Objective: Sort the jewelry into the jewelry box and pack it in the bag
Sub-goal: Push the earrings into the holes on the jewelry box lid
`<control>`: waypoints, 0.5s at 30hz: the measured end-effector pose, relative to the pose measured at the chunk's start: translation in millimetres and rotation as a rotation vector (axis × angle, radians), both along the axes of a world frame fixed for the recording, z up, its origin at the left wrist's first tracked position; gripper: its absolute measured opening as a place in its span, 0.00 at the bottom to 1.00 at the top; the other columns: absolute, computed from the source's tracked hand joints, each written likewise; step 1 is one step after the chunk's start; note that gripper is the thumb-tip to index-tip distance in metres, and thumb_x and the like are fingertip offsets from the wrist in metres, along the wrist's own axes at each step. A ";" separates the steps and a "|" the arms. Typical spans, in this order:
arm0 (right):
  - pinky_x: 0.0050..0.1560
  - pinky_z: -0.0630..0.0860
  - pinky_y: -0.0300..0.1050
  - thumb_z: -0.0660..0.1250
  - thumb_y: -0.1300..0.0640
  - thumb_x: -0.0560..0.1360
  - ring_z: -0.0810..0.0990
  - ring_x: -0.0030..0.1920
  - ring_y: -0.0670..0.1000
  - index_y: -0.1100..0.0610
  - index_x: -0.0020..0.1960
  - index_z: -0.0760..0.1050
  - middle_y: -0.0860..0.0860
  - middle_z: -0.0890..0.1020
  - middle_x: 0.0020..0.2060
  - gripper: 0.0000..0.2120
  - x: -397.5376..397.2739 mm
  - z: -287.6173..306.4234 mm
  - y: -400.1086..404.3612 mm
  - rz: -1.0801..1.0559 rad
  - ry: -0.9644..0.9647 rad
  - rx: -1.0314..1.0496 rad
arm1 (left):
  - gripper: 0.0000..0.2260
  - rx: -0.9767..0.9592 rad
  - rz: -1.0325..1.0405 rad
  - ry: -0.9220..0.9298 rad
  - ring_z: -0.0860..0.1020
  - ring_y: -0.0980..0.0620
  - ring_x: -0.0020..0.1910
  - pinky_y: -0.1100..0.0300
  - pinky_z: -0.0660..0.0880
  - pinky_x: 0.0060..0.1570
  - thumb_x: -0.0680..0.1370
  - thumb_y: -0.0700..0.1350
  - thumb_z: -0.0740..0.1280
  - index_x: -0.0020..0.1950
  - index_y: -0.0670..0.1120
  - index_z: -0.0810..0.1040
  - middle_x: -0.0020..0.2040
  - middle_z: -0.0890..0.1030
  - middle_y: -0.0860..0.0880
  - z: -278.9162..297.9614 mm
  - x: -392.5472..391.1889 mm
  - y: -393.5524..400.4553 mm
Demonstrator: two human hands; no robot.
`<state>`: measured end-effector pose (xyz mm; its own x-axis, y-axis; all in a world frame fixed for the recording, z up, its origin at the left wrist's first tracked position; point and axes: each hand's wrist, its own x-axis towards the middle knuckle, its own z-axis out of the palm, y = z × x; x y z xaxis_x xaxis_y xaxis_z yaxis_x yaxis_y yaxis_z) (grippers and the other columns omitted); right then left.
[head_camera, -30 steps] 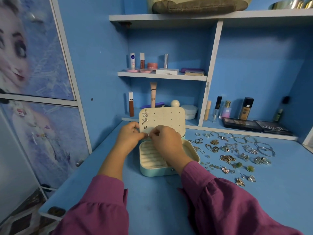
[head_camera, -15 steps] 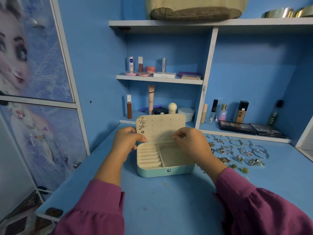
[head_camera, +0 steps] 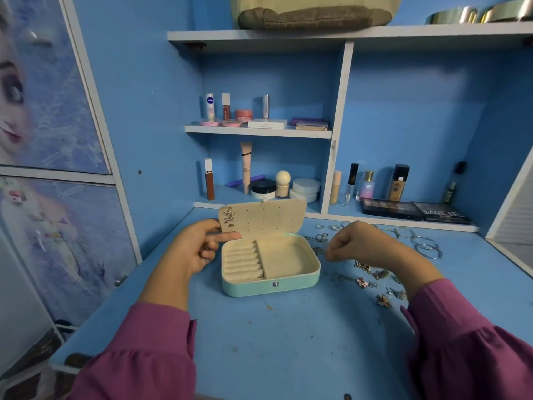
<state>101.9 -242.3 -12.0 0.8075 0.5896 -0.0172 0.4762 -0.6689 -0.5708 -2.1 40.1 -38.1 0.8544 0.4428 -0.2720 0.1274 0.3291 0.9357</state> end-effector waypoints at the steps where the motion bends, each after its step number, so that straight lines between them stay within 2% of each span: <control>1: 0.34 0.71 0.28 0.75 0.57 0.69 0.78 0.35 0.36 0.52 0.41 0.85 0.37 0.82 0.34 0.01 -0.3 0.9 -2.3 0.012 0.009 -0.025 | 0.10 -0.030 -0.006 -0.006 0.61 0.60 0.18 0.70 0.55 0.15 0.78 0.39 0.58 0.50 0.41 0.79 0.43 0.85 0.41 0.2 -0.5 0.4; 7: 0.31 0.69 0.29 0.74 0.55 0.69 0.77 0.32 0.37 0.46 0.37 0.83 0.37 0.81 0.31 0.05 -5.5 1.6 -2.4 0.046 -0.007 -0.126 | 0.09 -0.126 -0.022 -0.044 0.63 0.60 0.18 0.72 0.58 0.17 0.79 0.36 0.58 0.47 0.38 0.77 0.41 0.84 0.38 0.4 -0.6 3.5; 9: 0.38 0.75 0.34 0.74 0.55 0.70 0.79 0.38 0.39 0.49 0.41 0.84 0.40 0.83 0.37 0.02 -7.4 0.5 1.2 0.062 -0.012 -0.146 | 0.07 -0.129 -0.031 -0.052 0.64 0.60 0.18 0.72 0.60 0.18 0.78 0.35 0.59 0.45 0.36 0.77 0.40 0.84 0.37 1.5 -1.6 2.6; 11: 0.46 0.78 0.39 0.74 0.55 0.70 0.80 0.42 0.44 0.51 0.45 0.85 0.43 0.84 0.41 0.04 -9.2 -1.0 4.6 0.068 -0.027 -0.177 | 0.05 -0.108 -0.042 -0.044 0.66 0.60 0.18 0.73 0.61 0.18 0.77 0.35 0.62 0.46 0.35 0.77 0.41 0.83 0.36 2.6 -2.9 1.9; 13: 0.47 0.79 0.42 0.73 0.55 0.70 0.80 0.43 0.46 0.51 0.45 0.85 0.45 0.84 0.41 0.05 -9.9 -3.2 7.5 0.059 -0.051 -0.209 | 0.03 -0.084 -0.047 -0.031 0.67 0.60 0.19 0.73 0.61 0.18 0.75 0.34 0.66 0.47 0.36 0.78 0.43 0.82 0.38 3.0 -3.6 1.7; 15: 0.47 0.79 0.43 0.72 0.54 0.70 0.80 0.42 0.46 0.51 0.45 0.84 0.46 0.84 0.41 0.05 -9.4 -5.4 9.4 0.052 -0.076 -0.229 | 0.02 -0.064 -0.029 -0.034 0.67 0.60 0.19 0.72 0.61 0.17 0.73 0.33 0.68 0.44 0.38 0.78 0.39 0.81 0.44 3.5 -4.4 1.4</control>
